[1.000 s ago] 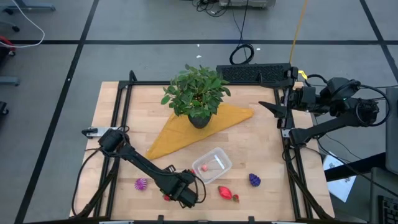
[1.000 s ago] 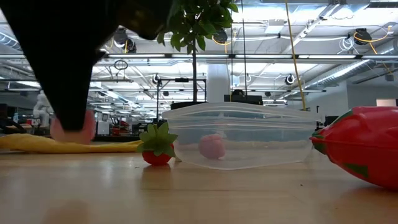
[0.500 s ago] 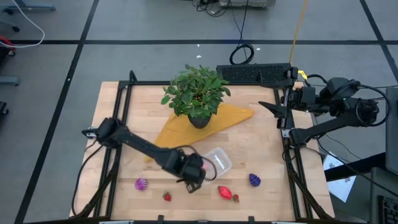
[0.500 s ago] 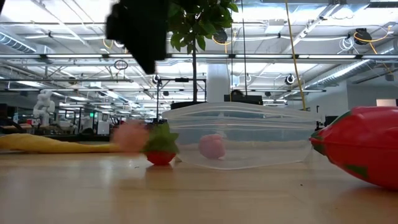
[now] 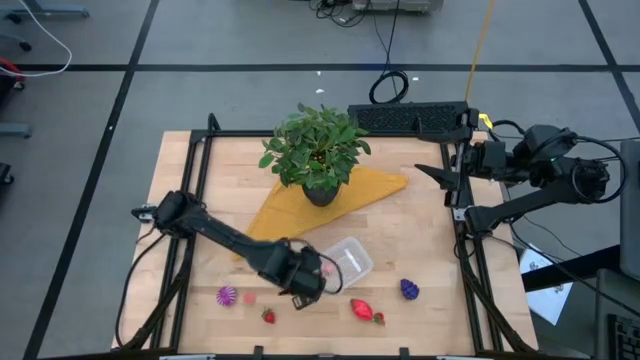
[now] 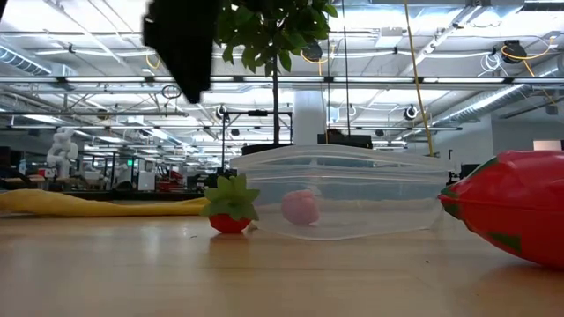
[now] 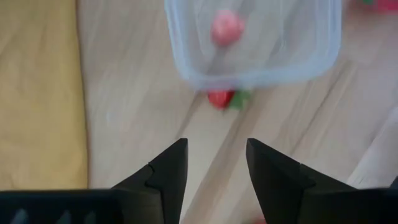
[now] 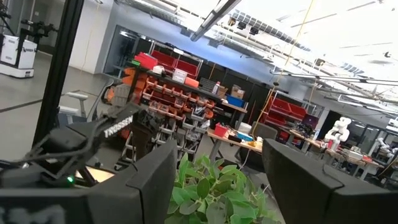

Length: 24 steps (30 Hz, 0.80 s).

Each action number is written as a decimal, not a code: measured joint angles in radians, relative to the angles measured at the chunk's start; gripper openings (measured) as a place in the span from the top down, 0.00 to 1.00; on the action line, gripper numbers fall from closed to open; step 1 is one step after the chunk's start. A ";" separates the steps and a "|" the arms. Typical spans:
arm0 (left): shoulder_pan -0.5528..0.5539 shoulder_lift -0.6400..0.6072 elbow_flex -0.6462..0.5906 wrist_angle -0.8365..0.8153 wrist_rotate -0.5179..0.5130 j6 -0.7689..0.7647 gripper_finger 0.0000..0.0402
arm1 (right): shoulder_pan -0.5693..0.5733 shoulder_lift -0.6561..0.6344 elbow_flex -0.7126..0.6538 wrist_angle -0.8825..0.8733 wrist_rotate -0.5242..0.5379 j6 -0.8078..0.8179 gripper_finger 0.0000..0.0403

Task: Pick and placing Produce into tupperware
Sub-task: Put the lychee into the transparent bin

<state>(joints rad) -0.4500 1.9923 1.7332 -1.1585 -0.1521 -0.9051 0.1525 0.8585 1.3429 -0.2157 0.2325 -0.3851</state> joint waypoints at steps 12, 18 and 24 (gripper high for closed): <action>-0.168 -0.002 -0.043 -0.188 -0.009 -0.387 0.60 | 0.000 0.000 0.000 0.000 0.000 -0.001 0.43; -0.220 -0.002 -0.057 -0.162 0.029 -0.471 0.60 | 0.000 0.000 0.000 0.000 0.000 0.003 0.43; -0.264 -0.002 -0.057 -0.148 0.069 -0.515 0.60 | 0.000 0.000 0.000 0.001 0.000 0.006 0.43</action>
<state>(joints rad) -0.7141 1.9903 1.6764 -1.3060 -0.0831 -1.4205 0.1528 0.8589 1.3426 -0.2150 0.2325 -0.3794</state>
